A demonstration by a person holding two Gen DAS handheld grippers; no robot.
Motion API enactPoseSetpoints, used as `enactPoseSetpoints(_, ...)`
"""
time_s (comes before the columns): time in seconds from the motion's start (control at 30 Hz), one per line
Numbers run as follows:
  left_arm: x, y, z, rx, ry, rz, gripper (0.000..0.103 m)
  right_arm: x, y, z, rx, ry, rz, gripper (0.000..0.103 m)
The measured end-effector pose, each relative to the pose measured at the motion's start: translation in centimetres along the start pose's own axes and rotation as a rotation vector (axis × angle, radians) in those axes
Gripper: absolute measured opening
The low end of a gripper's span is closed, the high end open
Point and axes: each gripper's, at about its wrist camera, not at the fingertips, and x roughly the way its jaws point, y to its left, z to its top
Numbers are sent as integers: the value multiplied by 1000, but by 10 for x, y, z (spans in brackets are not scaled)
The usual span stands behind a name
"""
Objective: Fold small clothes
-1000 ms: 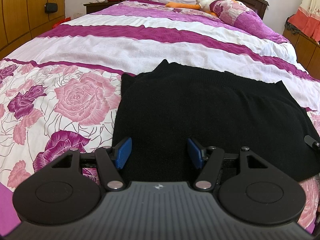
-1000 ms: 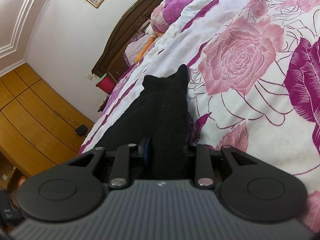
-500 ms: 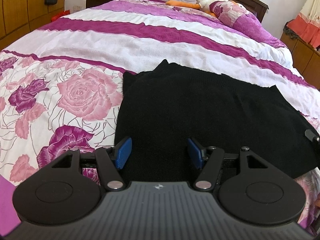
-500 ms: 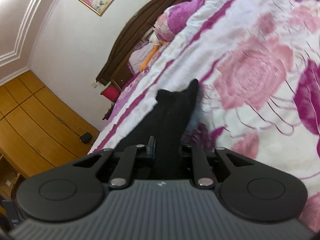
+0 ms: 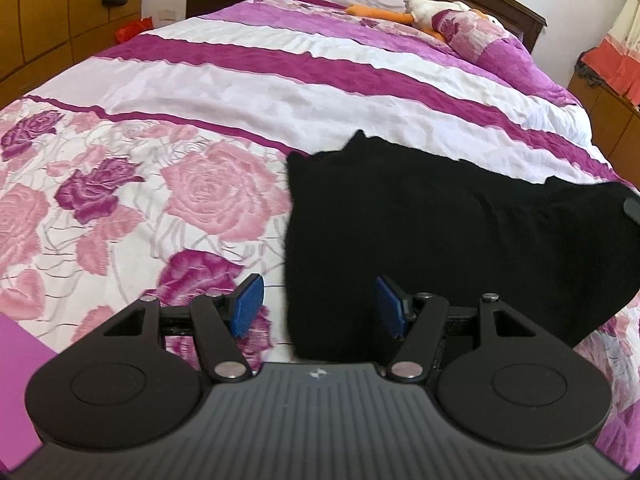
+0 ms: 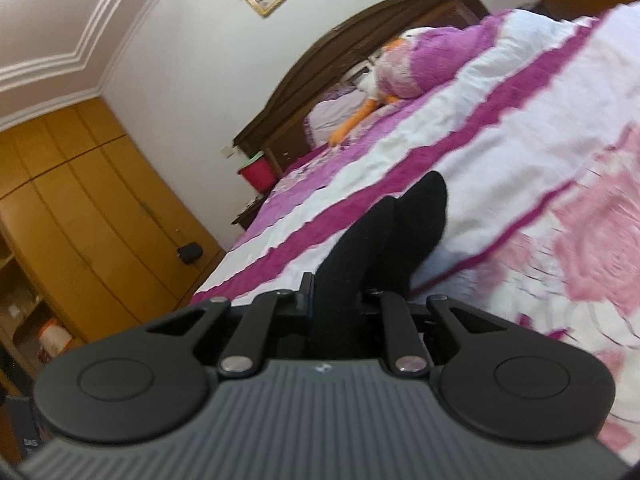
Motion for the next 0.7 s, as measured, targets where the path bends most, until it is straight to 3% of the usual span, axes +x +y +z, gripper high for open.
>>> enactPoseSetpoints(0.4,-9,43,-1,-70,-29,27,67,43,92,-2,-199,73,113,15)
enactPoseSetpoints(0.7,0,70,-7,-116,-13,44,67,89,150,-44,-301,199,199,14)
